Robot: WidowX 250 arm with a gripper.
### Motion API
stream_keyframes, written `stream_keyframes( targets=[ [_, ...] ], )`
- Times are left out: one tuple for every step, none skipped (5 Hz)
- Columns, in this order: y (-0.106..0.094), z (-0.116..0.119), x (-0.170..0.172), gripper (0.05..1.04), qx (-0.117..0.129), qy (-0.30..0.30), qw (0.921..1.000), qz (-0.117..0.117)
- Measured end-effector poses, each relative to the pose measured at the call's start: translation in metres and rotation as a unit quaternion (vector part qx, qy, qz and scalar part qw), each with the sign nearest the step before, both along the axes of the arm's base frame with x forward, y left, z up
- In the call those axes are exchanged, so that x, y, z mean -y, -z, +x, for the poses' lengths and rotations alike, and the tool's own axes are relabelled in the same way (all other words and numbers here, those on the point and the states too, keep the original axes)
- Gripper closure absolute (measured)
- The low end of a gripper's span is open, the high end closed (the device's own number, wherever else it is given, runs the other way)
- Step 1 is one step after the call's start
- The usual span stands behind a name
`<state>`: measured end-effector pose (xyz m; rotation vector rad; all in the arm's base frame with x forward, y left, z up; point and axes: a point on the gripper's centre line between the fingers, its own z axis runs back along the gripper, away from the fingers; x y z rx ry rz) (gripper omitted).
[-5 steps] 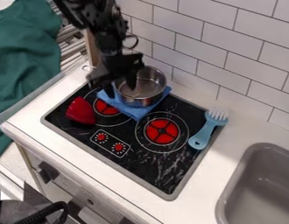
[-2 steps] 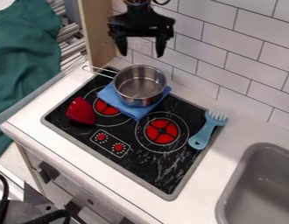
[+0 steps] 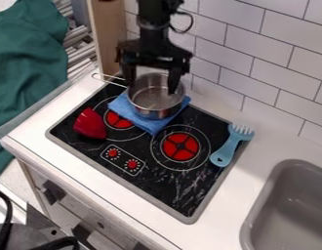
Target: Take the silver pot and put it on the top of the blue towel
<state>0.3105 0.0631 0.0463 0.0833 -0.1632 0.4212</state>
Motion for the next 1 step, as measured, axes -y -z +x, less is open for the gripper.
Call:
stream_keyframes(
  targets=[
    [0.0027,0.0014,0.0053,0.082,0.008,0.016,0.9997,-0.015]
  ],
)
